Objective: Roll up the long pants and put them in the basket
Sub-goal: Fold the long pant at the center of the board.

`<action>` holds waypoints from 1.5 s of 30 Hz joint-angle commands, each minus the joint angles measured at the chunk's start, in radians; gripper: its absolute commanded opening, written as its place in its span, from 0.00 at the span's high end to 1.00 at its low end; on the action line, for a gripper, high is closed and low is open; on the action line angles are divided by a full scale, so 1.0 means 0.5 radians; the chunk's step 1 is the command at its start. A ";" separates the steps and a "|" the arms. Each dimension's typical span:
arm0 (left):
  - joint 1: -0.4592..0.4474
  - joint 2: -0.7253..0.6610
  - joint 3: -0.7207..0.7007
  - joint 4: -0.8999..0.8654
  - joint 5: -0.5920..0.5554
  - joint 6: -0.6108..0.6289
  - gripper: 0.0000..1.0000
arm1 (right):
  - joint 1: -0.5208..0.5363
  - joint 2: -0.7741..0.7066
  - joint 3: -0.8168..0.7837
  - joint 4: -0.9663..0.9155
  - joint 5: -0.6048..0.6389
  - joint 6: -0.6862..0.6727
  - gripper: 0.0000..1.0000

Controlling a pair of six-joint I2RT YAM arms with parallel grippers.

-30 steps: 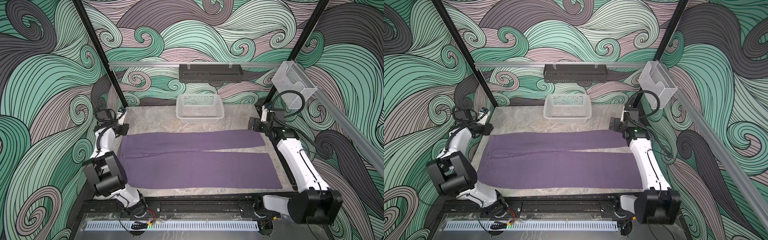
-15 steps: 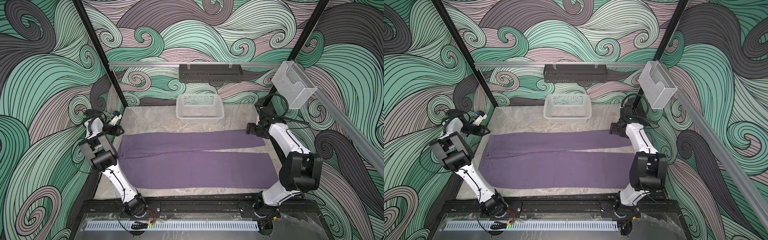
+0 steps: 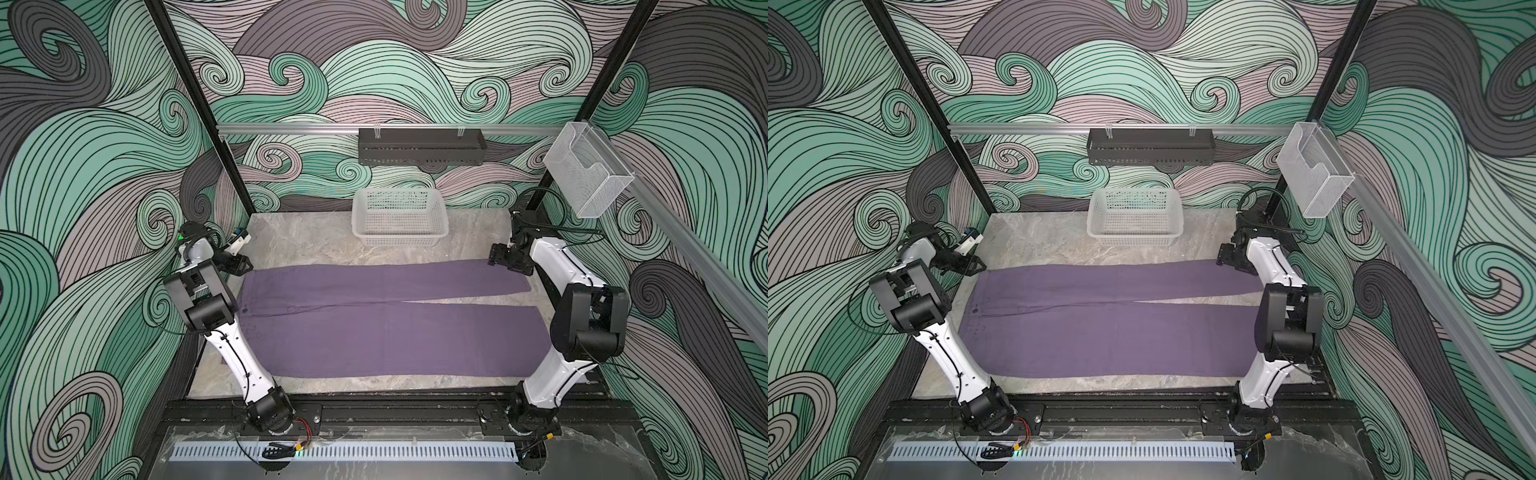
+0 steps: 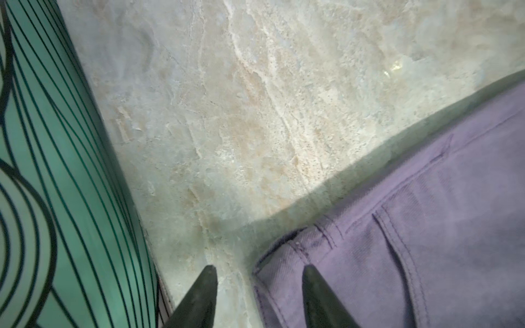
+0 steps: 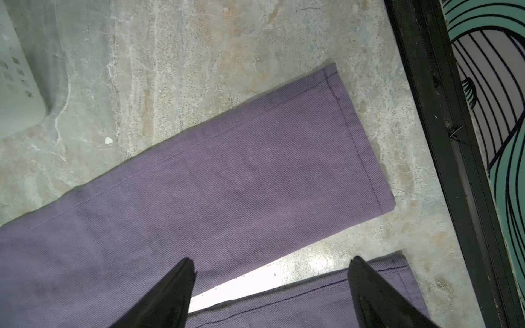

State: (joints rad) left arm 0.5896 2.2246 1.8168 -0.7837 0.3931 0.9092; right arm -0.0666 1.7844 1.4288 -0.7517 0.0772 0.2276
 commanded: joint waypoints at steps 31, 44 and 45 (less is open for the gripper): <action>-0.075 0.181 -0.031 -0.006 -0.326 0.093 1.00 | -0.170 0.295 0.284 -0.398 0.162 0.058 0.22; -0.077 0.150 -0.076 -0.068 -0.352 0.084 1.00 | -0.475 0.661 0.526 -0.291 -0.130 0.077 0.36; -0.078 0.152 -0.088 -0.063 -0.361 0.081 1.00 | -0.463 0.670 0.535 -0.260 -0.132 0.068 0.35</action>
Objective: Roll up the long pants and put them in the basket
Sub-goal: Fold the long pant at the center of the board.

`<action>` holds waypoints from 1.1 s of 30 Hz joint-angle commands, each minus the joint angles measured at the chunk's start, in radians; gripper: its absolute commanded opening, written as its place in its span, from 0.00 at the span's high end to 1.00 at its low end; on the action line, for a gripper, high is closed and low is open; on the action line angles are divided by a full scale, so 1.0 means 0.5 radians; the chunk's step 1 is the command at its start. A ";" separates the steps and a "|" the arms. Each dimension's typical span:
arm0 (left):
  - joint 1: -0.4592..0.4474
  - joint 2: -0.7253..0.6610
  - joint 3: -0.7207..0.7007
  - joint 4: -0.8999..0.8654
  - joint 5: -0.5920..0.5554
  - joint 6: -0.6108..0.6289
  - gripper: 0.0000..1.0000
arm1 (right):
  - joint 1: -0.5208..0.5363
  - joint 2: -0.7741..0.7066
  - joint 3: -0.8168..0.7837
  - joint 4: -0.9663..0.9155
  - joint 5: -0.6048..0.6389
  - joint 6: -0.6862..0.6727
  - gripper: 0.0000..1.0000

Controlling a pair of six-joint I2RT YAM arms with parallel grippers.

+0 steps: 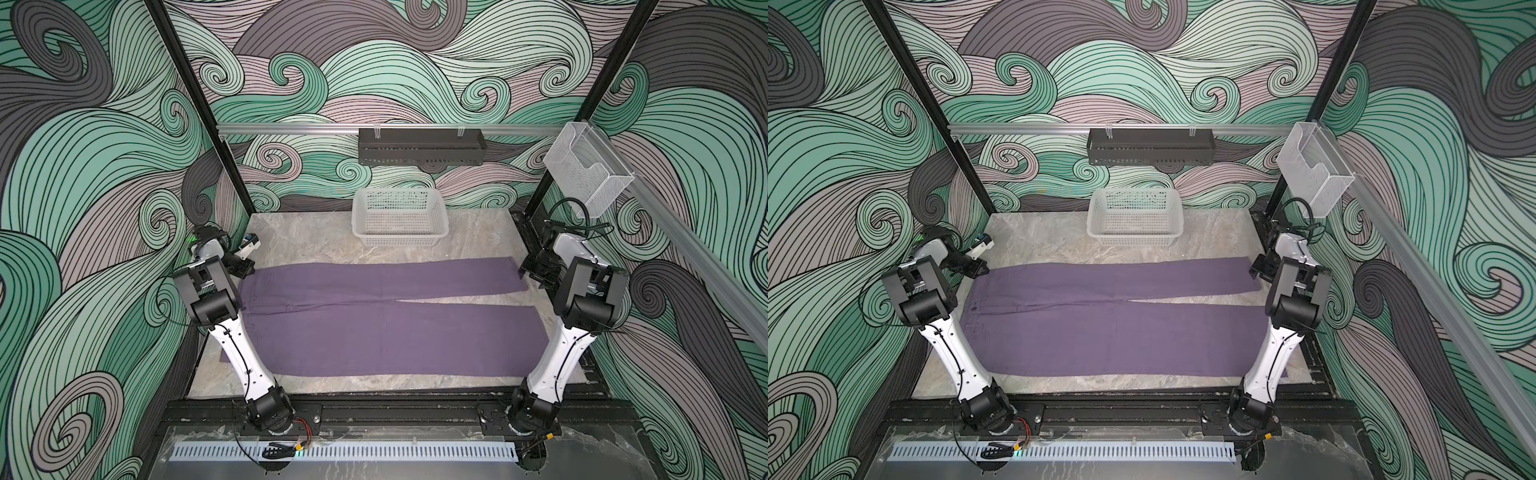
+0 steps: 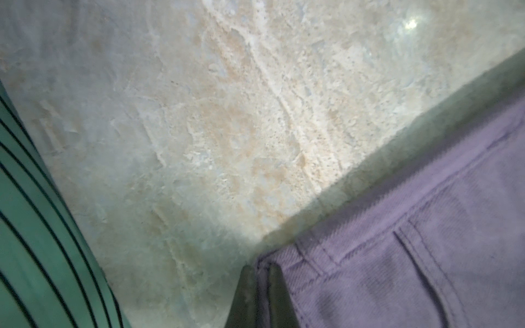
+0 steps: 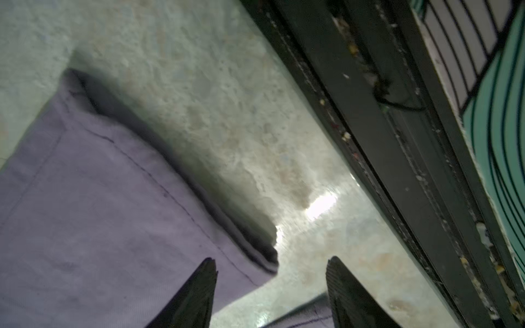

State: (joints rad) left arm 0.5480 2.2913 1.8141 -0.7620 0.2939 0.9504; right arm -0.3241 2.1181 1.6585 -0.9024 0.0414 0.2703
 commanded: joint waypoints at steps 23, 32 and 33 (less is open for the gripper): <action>-0.010 0.009 -0.205 -0.148 -0.266 0.073 1.00 | 0.145 0.487 0.618 0.239 -0.162 0.005 0.55; -0.013 0.034 -0.241 -0.136 -0.326 0.124 1.00 | 0.148 0.552 0.734 0.140 -0.050 -0.134 0.58; -0.013 0.032 -0.240 -0.143 -0.326 0.124 1.00 | 0.148 0.547 0.729 0.141 -0.052 -0.147 0.60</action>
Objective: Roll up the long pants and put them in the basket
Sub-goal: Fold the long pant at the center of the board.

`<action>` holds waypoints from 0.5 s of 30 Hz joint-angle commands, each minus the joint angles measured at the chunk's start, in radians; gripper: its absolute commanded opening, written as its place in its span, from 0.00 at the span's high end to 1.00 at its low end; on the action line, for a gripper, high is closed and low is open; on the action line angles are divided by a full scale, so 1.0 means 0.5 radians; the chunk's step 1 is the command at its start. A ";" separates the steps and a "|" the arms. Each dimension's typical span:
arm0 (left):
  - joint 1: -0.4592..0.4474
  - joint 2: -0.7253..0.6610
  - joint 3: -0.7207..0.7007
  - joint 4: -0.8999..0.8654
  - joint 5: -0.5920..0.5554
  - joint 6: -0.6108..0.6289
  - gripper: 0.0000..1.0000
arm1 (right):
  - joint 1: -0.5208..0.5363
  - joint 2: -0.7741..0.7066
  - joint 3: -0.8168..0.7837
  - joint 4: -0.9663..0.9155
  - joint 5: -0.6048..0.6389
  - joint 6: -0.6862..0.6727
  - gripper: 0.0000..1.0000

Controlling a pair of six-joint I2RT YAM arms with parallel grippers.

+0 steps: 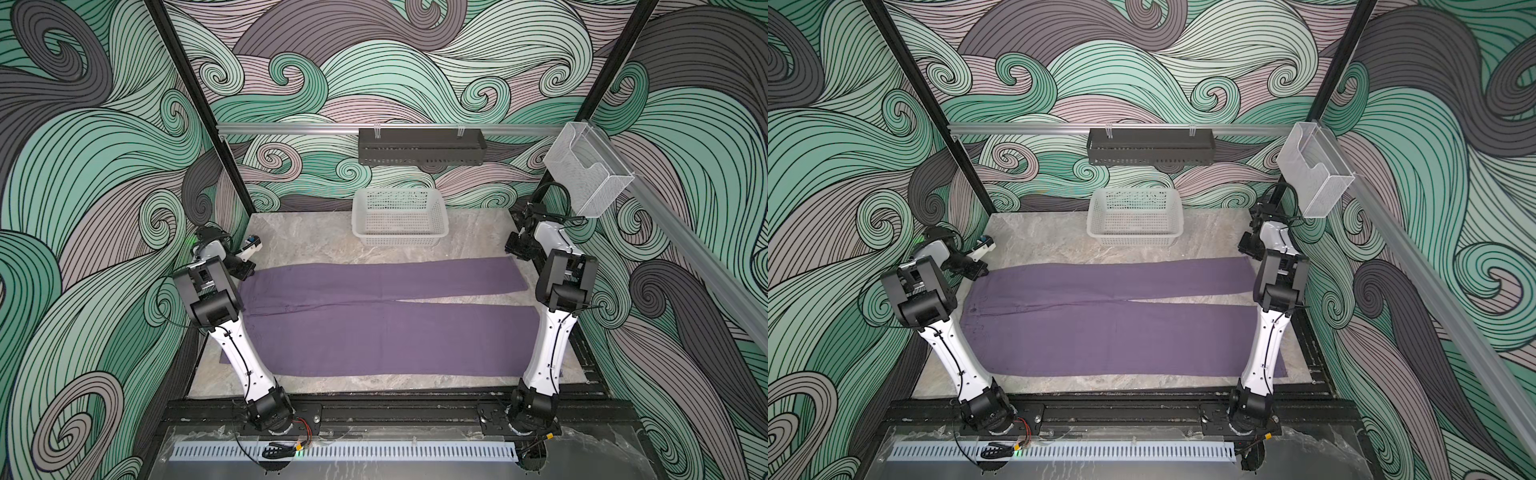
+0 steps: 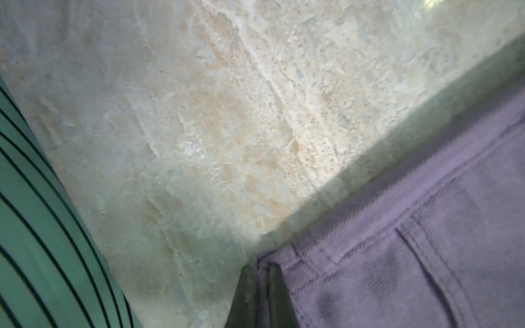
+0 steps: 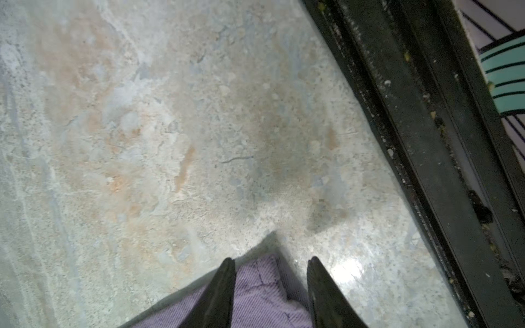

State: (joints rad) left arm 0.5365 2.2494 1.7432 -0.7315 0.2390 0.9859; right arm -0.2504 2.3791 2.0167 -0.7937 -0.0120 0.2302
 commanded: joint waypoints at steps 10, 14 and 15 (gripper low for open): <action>0.010 0.081 -0.116 -0.198 -0.190 0.044 1.00 | -0.003 0.009 -0.072 -0.086 0.060 -0.094 0.69; 0.010 0.079 -0.130 -0.191 -0.206 0.047 1.00 | 0.001 0.030 -0.085 -0.099 0.039 -0.086 0.74; 0.010 0.079 -0.130 -0.194 -0.210 0.047 1.00 | 0.001 0.031 -0.091 -0.098 0.034 -0.084 0.75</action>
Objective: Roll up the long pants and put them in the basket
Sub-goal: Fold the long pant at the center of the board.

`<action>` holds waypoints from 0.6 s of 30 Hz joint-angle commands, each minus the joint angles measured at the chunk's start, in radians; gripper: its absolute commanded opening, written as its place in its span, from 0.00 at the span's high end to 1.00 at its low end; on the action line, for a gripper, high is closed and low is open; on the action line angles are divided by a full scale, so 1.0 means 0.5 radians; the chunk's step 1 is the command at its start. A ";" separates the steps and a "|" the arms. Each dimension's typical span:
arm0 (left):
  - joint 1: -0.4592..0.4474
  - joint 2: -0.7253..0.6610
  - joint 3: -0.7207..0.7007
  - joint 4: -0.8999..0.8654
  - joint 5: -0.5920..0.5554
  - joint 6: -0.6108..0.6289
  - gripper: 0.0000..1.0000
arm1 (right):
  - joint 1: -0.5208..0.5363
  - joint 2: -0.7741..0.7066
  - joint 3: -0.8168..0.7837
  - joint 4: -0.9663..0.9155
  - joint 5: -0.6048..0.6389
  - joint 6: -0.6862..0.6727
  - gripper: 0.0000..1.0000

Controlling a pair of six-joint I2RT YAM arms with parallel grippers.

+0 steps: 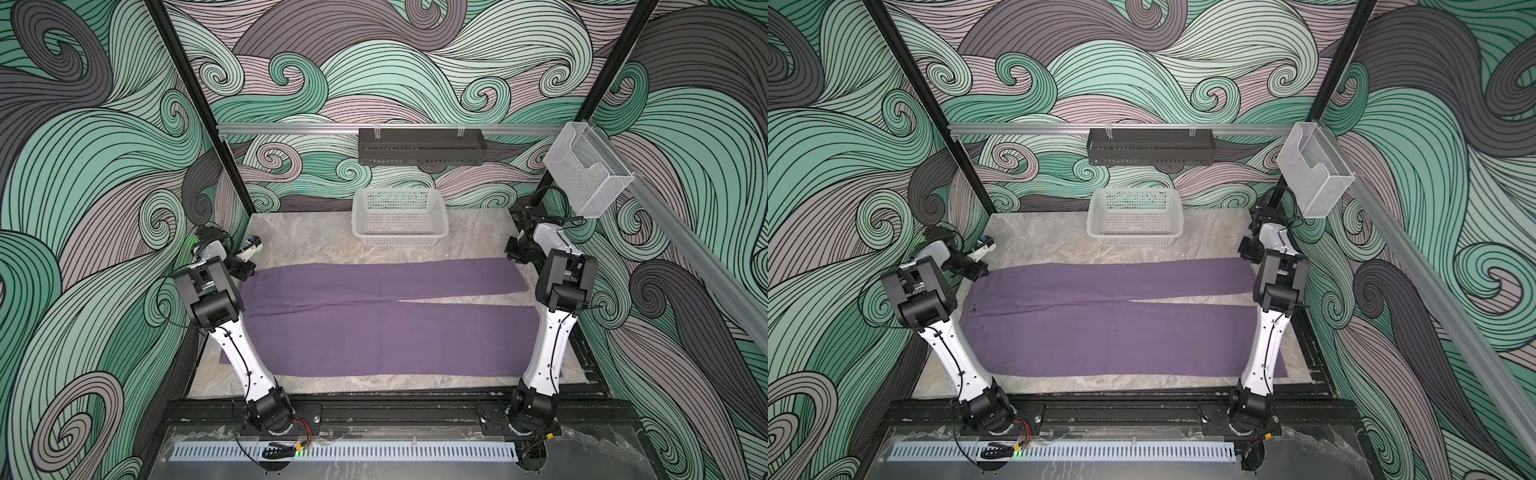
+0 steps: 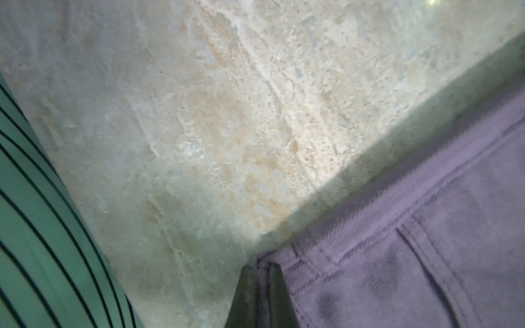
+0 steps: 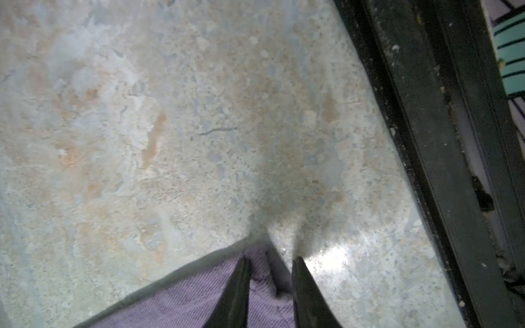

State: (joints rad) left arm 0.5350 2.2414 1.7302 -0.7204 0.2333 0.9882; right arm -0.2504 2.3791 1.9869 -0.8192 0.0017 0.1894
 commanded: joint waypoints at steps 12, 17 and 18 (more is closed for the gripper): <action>0.013 0.099 -0.132 -0.204 -0.193 0.035 1.00 | 0.001 0.109 0.000 -0.057 -0.042 -0.018 0.75; 0.013 0.108 -0.131 -0.201 -0.220 0.027 1.00 | 0.004 0.126 0.033 -0.073 -0.075 -0.035 0.77; 0.013 0.108 -0.132 -0.202 -0.221 0.027 1.00 | 0.002 0.129 0.036 -0.072 -0.085 -0.042 0.79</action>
State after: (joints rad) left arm 0.5350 2.2341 1.7172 -0.7124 0.2276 0.9882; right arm -0.2504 2.3913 1.9968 -0.8230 -0.0227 0.1802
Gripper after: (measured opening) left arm 0.071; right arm 0.211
